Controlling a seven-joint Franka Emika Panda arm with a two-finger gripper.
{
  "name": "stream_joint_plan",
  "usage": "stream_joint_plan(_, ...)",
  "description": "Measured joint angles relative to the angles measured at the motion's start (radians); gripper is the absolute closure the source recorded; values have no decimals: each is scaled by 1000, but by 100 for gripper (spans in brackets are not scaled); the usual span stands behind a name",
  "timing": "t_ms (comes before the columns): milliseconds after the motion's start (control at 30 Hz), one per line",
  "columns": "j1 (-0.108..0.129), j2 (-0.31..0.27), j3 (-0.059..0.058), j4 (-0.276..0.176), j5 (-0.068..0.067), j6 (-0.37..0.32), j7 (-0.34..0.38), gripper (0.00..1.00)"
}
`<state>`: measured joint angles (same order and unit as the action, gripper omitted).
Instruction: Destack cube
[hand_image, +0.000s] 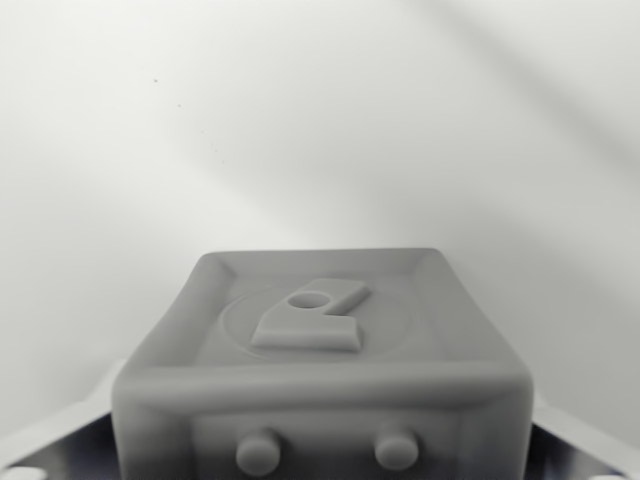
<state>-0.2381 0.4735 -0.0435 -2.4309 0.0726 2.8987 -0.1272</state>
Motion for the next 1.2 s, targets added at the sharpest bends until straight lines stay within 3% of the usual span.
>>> stream_joint_plan(900, 0, -2, 0, -1, 0, -1, 0, 0)
stream_joint_plan(1200, 4, -45, -5, -11, -1, -31, 1, 0)
